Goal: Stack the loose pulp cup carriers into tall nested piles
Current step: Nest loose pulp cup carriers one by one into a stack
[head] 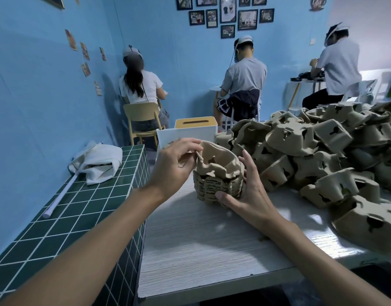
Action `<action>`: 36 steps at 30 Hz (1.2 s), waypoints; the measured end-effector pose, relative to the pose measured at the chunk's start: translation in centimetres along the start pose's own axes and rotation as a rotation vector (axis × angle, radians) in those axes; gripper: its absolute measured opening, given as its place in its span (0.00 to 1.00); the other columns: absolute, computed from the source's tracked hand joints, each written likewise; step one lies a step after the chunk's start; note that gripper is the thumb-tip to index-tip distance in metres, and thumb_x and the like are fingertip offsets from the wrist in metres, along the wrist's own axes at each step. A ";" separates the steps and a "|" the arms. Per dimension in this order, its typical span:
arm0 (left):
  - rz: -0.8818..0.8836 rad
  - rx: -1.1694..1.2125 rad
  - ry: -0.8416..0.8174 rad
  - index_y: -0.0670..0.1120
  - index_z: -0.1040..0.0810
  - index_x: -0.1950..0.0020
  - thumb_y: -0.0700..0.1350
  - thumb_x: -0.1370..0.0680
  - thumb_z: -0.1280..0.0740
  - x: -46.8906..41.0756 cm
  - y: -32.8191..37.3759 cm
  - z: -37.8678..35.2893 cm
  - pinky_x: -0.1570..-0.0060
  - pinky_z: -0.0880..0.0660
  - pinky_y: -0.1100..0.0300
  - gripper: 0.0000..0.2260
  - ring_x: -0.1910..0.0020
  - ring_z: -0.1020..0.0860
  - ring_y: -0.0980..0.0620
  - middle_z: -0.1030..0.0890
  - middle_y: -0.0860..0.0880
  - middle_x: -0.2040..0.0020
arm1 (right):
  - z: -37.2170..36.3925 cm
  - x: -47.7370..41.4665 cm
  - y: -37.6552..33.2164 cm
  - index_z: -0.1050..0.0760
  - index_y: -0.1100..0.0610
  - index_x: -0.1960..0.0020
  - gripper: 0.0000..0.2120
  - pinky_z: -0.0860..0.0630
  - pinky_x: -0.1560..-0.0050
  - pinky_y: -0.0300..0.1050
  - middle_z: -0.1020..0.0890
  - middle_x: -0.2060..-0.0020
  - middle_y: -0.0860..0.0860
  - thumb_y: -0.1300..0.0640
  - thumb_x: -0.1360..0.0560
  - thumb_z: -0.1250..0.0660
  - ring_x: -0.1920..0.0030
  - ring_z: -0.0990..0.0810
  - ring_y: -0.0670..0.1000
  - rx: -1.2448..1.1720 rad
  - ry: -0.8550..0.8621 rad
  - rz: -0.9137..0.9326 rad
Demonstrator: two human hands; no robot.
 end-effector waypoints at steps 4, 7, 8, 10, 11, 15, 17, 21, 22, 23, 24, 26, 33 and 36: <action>0.174 0.217 -0.026 0.40 0.17 0.45 0.41 0.25 0.38 0.4 -1.3 -0.5 0.44 0.20 0.53 0.14 0.39 0.20 0.50 0.19 0.47 0.39 | 0.0 0.0 -0.1 0.57 0.39 0.23 0.50 0.41 0.28 0.34 0.39 0.25 0.49 0.38 0.33 0.27 0.24 0.41 0.41 0.002 0.000 0.001; 0.257 0.342 -0.064 0.39 0.18 0.45 0.46 0.25 0.35 0.6 -1.4 -1.0 0.46 0.23 0.64 0.14 0.41 0.19 0.57 0.21 0.46 0.37 | 0.1 -0.1 -0.1 0.56 0.40 0.23 0.51 0.41 0.28 0.33 0.39 0.25 0.49 0.40 0.33 0.26 0.25 0.41 0.42 0.012 0.006 0.007; 0.267 0.364 -0.077 0.41 0.19 0.45 0.49 0.25 0.33 0.6 -1.4 -1.3 0.45 0.24 0.64 0.14 0.41 0.19 0.57 0.21 0.47 0.37 | 0.1 -0.1 -0.2 0.56 0.41 0.22 0.51 0.41 0.28 0.32 0.38 0.25 0.48 0.41 0.32 0.25 0.25 0.40 0.42 0.017 0.009 0.010; 0.285 0.369 -0.087 0.48 0.19 0.47 0.52 0.27 0.30 0.7 -1.8 -1.8 0.41 0.24 0.62 0.13 0.40 0.19 0.54 0.21 0.49 0.37 | 0.2 -0.1 -0.2 0.55 0.43 0.22 0.51 0.41 0.28 0.32 0.38 0.26 0.48 0.43 0.32 0.25 0.25 0.40 0.42 0.014 0.012 0.021; 0.306 0.385 -0.090 0.49 0.20 0.47 0.52 0.27 0.29 0.8 -2.2 -2.0 0.39 0.24 0.60 0.12 0.39 0.19 0.52 0.21 0.49 0.37 | 0.2 -0.1 -0.3 0.55 0.44 0.22 0.50 0.41 0.28 0.33 0.38 0.26 0.49 0.43 0.32 0.25 0.25 0.40 0.43 0.008 0.012 0.025; 0.326 0.311 -0.147 0.48 0.20 0.44 0.54 0.27 0.28 1.5 -2.4 -2.8 0.36 0.23 0.53 0.15 0.37 0.21 0.55 0.21 0.55 0.40 | 0.1 -0.1 -0.2 0.55 0.40 0.22 0.50 0.39 0.30 0.32 0.37 0.27 0.49 0.41 0.33 0.26 0.27 0.37 0.43 0.005 0.009 0.029; 0.263 0.117 -0.205 0.52 0.20 0.41 0.61 0.28 0.32 1.9 -2.2 -3.2 0.35 0.26 0.54 0.20 0.35 0.25 0.58 0.24 0.56 0.35 | 0.1 -0.1 -0.1 0.56 0.40 0.22 0.50 0.39 0.31 0.31 0.37 0.27 0.49 0.39 0.33 0.27 0.27 0.36 0.44 0.016 0.011 0.023; 0.331 0.081 -0.292 0.58 0.24 0.34 0.67 0.29 0.35 3.0 -2.9 -4.1 0.31 0.31 0.55 0.27 0.31 0.31 0.63 0.28 0.60 0.30 | 0.3 -0.1 -0.7 0.46 0.43 0.25 0.43 0.42 0.35 0.24 0.39 0.28 0.49 0.38 0.33 0.29 0.29 0.41 0.34 0.063 0.020 0.058; 0.341 0.072 -0.307 0.57 0.25 0.33 0.68 0.30 0.36 3.1 -3.0 -4.2 0.31 0.30 0.54 0.28 0.32 0.30 0.63 0.27 0.61 0.31 | 0.2 -0.1 -0.8 0.43 0.42 0.27 0.40 0.43 0.35 0.22 0.40 0.28 0.49 0.38 0.33 0.29 0.30 0.43 0.32 0.079 0.016 0.067; 0.347 0.066 -0.318 0.58 0.25 0.33 0.68 0.30 0.36 3.2 -3.0 -4.2 0.32 0.30 0.55 0.28 0.33 0.29 0.63 0.26 0.61 0.31 | 0.1 -0.1 -0.8 0.41 0.42 0.29 0.38 0.44 0.35 0.22 0.41 0.28 0.49 0.38 0.34 0.29 0.30 0.44 0.30 0.089 0.011 0.065; 0.347 0.062 -0.329 0.58 0.25 0.33 0.68 0.30 0.36 3.2 -2.9 -4.2 0.33 0.30 0.57 0.28 0.34 0.29 0.63 0.26 0.60 0.32 | 0.1 -0.1 -0.8 0.39 0.42 0.30 0.37 0.44 0.35 0.22 0.41 0.27 0.47 0.38 0.34 0.29 0.30 0.45 0.30 0.095 0.008 0.058; 0.328 0.072 -0.348 0.57 0.25 0.34 0.67 0.28 0.38 3.1 -2.9 -4.2 0.35 0.30 0.62 0.26 0.35 0.29 0.65 0.26 0.60 0.33 | 0.1 -0.1 -0.6 0.36 0.46 0.31 0.36 0.43 0.35 0.23 0.41 0.28 0.47 0.37 0.35 0.29 0.30 0.43 0.30 0.100 0.012 0.045; 0.408 -0.101 -0.049 0.49 0.20 0.45 0.44 0.21 0.31 0.7 -9.2 -0.5 0.48 0.27 0.57 0.05 0.47 0.23 0.50 0.23 0.53 0.47 | 0.0 -0.3 -0.4 0.34 0.49 0.32 0.36 0.43 0.35 0.23 0.39 0.28 0.47 0.37 0.35 0.29 0.30 0.41 0.32 0.109 0.011 0.029; 0.492 -0.280 -0.058 0.46 0.21 0.39 0.46 0.23 0.28 -0.4 -13.2 -0.4 0.43 0.28 0.53 0.13 0.42 0.26 0.46 0.24 0.47 0.42 | -0.1 -0.4 -0.3 0.34 0.49 0.32 0.36 0.43 0.36 0.23 0.40 0.28 0.46 0.37 0.35 0.29 0.30 0.41 0.32 0.102 0.002 0.023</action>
Point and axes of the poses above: each hand's wrist, its own x-axis away from the middle knuckle, its own z-axis out of the back of the hand, y = z × x, the point moved 9 cm from there along -x, towards the middle knuckle
